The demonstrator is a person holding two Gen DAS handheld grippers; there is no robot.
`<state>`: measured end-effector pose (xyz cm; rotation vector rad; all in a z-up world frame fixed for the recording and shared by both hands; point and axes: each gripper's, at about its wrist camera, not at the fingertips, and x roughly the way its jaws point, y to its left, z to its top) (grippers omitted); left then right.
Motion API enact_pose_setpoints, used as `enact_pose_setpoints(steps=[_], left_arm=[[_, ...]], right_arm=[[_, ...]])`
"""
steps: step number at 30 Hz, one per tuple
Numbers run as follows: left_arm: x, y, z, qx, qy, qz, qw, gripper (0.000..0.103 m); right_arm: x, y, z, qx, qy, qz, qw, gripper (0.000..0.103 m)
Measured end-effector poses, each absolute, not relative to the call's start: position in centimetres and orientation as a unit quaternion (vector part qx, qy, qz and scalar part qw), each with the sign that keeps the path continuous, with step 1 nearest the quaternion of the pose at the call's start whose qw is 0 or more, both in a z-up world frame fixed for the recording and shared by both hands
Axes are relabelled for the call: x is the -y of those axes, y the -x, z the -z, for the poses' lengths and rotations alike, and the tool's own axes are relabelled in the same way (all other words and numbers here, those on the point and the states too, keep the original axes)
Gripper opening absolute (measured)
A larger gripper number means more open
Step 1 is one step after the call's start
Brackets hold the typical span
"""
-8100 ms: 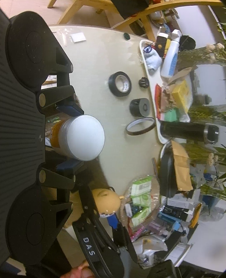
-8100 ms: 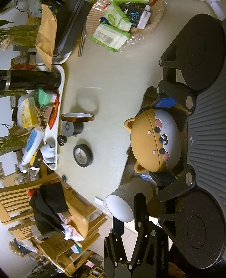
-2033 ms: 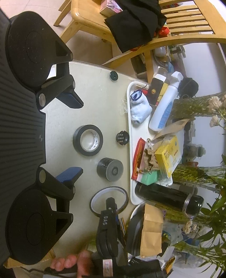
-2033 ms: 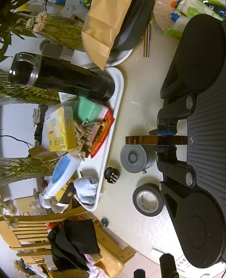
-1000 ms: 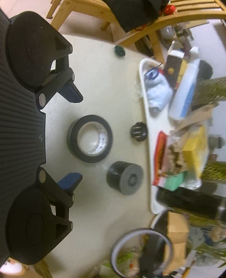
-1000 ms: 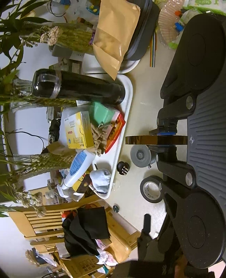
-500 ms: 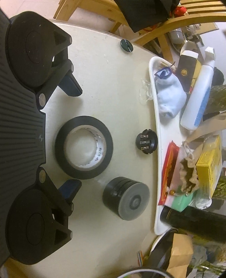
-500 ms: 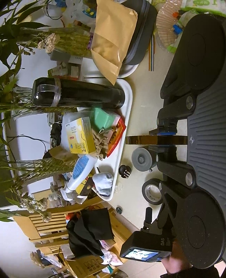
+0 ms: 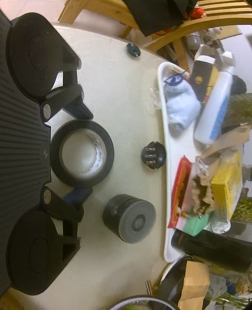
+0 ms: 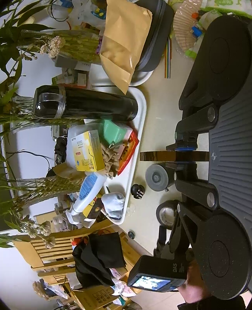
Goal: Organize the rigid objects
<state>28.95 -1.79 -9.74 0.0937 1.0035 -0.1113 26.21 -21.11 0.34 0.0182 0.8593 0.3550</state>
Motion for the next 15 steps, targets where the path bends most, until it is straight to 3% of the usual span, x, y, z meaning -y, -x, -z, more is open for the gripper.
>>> enact_pose_setpoints(steps=[15], left_arm=[[2.0, -28.7, 8.6, -0.474, -0.037, 0.062, 0.878, 0.072]], right_arm=[[22.0, -26.2, 0.3, -0.424, -0.008, -0.159, 0.892, 0.012]])
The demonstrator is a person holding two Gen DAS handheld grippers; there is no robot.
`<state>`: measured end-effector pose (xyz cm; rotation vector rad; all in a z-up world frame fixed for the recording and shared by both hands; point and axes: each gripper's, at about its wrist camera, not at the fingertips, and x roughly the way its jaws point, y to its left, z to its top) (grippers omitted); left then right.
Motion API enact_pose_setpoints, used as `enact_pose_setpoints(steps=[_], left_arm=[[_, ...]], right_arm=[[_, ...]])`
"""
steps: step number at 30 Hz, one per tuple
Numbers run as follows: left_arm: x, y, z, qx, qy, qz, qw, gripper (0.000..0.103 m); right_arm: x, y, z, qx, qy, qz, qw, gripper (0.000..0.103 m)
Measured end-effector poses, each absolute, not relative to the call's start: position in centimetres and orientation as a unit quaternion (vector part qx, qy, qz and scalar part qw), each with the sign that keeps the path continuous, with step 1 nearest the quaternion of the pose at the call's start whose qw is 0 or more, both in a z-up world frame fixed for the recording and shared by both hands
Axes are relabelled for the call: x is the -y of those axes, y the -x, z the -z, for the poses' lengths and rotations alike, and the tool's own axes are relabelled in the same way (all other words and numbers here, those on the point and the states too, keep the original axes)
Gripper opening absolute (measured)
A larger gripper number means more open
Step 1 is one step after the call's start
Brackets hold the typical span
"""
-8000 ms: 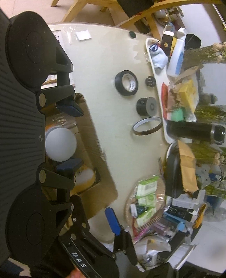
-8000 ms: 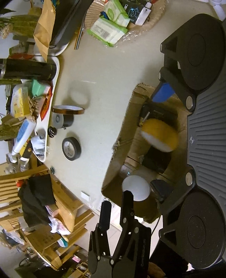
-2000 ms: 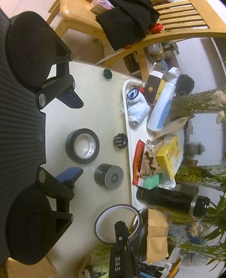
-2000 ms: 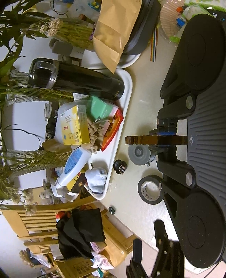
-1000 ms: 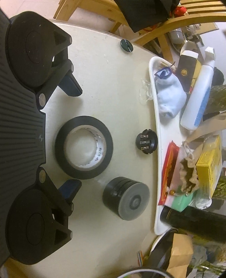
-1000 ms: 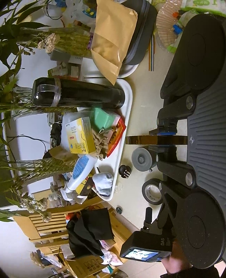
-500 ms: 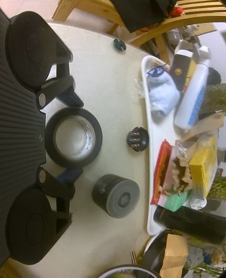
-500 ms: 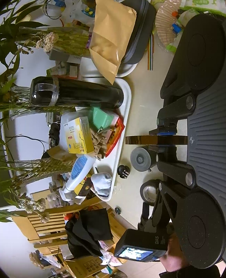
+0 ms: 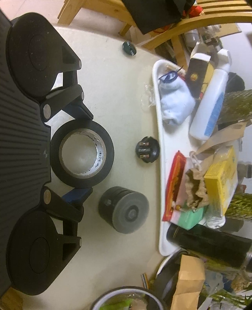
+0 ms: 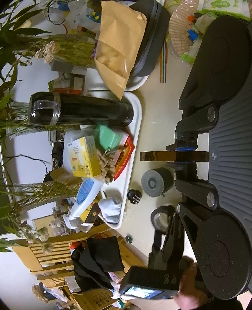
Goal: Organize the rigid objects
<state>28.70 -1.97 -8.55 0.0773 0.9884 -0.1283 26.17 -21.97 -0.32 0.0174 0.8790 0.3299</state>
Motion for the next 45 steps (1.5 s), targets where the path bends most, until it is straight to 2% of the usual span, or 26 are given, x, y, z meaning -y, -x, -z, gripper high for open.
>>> enact_pose_setpoints(steps=[13, 45], left_arm=[[2.2, -27.1, 4.7, -0.448, -0.024, 0.069, 0.891, 0.072], [3.3, -17.0, -3.0, -0.404, -0.016, 0.104, 0.909, 0.072]], right_arm=[[22.9, -25.7, 1.0, -0.438, -0.015, -0.143, 0.888, 0.012], [22.4, -18.6, -3.5, -0.424, -0.038, -0.163, 0.89, 0.012]])
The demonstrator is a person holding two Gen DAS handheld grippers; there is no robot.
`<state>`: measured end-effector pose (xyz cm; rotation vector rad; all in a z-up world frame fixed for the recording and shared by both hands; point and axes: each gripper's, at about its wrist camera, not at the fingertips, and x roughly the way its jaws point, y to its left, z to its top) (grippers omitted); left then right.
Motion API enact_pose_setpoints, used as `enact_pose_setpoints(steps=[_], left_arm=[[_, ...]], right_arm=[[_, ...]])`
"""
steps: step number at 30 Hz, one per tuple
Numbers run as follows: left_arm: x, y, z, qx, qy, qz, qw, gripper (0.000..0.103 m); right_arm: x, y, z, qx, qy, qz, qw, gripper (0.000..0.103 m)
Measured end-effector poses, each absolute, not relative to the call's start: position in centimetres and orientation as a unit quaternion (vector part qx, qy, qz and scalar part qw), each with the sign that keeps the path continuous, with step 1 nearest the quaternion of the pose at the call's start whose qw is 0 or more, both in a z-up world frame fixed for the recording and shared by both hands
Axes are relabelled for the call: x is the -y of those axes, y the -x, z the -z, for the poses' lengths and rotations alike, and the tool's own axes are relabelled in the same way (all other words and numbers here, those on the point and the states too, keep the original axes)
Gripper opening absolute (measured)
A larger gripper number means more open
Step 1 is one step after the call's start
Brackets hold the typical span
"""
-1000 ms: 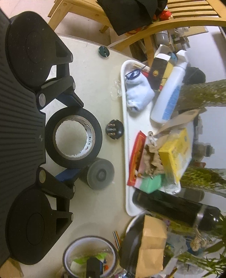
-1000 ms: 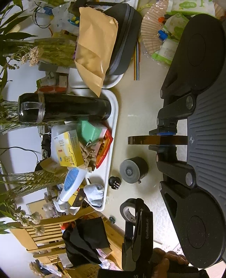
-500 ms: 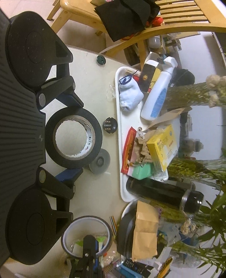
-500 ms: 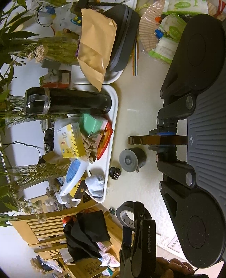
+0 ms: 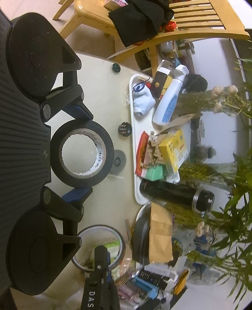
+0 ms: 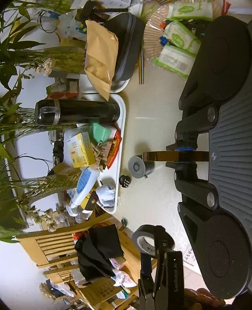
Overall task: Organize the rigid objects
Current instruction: 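Carry black tape roll with left tool while right tool carries amber ring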
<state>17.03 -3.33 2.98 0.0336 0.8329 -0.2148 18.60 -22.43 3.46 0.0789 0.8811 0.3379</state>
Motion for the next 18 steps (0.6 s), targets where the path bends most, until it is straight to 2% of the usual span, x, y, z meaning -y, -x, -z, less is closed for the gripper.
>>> enact_pose_setpoints(steps=[18], left_arm=[[5.2, -9.3, -1.6, -0.431, -0.042, 0.137, 0.891, 0.072]], right_arm=[[21.7, -11.7, -4.2, -0.422, -0.03, -0.178, 0.889, 0.012]])
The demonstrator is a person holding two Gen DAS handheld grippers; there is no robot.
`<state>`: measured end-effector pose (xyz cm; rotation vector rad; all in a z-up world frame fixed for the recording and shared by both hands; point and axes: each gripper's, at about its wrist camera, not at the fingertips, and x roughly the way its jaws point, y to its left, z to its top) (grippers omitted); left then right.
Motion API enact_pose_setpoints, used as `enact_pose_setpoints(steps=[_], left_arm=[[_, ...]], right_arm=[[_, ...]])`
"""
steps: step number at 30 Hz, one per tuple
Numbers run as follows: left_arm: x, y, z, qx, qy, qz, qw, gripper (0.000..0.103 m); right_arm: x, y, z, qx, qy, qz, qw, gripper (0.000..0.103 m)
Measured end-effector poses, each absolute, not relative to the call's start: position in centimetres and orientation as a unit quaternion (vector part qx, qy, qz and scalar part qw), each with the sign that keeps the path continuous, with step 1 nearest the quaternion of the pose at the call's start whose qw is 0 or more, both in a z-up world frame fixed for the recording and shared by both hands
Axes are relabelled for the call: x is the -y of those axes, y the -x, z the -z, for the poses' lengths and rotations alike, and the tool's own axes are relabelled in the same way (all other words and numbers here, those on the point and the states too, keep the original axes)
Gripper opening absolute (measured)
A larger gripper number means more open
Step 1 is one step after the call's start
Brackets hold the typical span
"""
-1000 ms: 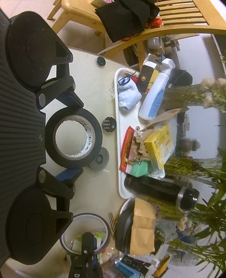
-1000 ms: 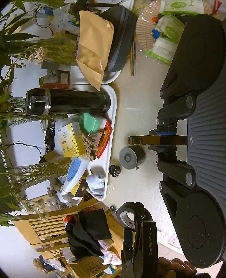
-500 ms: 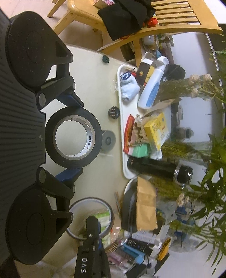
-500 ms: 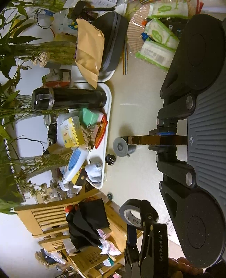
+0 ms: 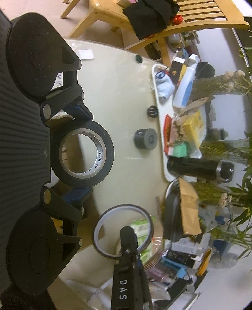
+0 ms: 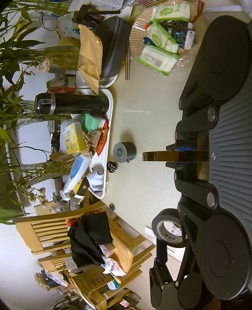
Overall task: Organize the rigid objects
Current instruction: 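Carry black tape roll with left tool while right tool carries amber ring, then open both tools over the cardboard box, dropping both tape rolls in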
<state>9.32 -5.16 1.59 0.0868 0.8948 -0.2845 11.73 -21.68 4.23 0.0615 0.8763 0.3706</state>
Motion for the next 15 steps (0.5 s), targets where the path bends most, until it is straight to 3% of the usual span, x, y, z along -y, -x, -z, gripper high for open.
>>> enact_pose_setpoints(steps=[15], left_arm=[[6.1, -6.4, -0.7, -0.446, -0.05, 0.148, 0.881, 0.072]], right_arm=[[21.8, -8.0, -4.2, -0.424, -0.034, -0.175, 0.888, 0.012]])
